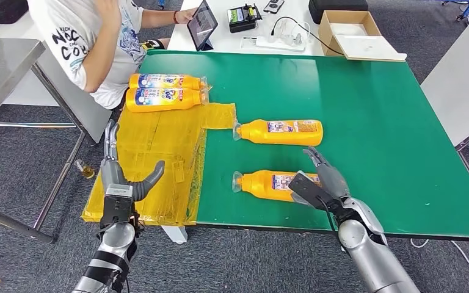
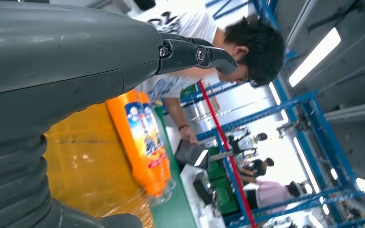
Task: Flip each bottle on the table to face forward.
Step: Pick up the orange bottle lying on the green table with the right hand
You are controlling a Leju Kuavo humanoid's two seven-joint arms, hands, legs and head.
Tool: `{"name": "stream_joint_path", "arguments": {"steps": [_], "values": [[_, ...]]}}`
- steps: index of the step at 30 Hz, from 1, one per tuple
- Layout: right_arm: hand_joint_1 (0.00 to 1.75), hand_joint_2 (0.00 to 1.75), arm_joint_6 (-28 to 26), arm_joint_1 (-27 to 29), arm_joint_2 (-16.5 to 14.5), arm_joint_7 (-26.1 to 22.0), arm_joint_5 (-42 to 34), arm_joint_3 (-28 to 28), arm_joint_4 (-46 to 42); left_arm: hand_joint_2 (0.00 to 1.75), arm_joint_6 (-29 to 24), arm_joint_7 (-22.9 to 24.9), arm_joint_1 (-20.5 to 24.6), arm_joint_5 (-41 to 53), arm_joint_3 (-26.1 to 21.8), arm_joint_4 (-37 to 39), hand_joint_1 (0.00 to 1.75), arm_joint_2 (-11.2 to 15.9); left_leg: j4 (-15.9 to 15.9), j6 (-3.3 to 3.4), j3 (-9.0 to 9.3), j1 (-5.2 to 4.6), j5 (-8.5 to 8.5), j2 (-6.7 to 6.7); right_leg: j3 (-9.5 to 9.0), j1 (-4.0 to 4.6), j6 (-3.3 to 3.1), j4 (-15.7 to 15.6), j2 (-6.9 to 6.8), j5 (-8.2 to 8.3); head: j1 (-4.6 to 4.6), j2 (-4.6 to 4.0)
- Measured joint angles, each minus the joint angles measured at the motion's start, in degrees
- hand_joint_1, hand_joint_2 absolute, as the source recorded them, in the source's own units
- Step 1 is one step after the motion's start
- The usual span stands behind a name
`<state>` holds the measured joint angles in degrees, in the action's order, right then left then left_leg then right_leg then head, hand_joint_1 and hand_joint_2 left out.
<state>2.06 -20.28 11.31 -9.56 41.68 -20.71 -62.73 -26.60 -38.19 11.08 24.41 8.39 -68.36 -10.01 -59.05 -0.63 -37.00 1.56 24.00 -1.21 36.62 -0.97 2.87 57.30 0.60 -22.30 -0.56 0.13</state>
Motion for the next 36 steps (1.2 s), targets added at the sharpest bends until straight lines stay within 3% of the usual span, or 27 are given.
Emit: {"name": "stream_joint_path", "arguments": {"steps": [14,22,36], "values": [[0.00,1.75,12.35,-4.68,7.06,-2.45,-8.45,-6.39,6.08,1.75,1.26,0.00,1.78,-1.38,2.11,5.77,0.00,-0.12,-0.01,0.01,-0.01,-0.02,0.01,0.00,0.01,-0.01,0.02,0.00,0.00,0.01,-0.02,0.00],[0.00,1.75,13.19,-6.00,9.12,-2.66,-9.69,-9.15,7.48,1.75,1.18,0.01,2.79,-1.81,3.15,7.59,0.00,-0.14,-0.01,0.01,-0.02,-0.02,0.01,0.00,0.02,-0.01,0.03,0.00,0.00,0.02,-0.02,0.00],[0.00,1.75,14.45,-7.19,10.12,-2.18,-10.33,-11.31,8.50,1.75,1.26,-0.01,3.33,-2.48,3.60,8.43,0.00,-0.14,-0.01,0.01,-0.02,-0.02,0.00,0.01,0.02,-0.02,0.03,0.00,0.00,0.02,-0.02,0.00]]}}
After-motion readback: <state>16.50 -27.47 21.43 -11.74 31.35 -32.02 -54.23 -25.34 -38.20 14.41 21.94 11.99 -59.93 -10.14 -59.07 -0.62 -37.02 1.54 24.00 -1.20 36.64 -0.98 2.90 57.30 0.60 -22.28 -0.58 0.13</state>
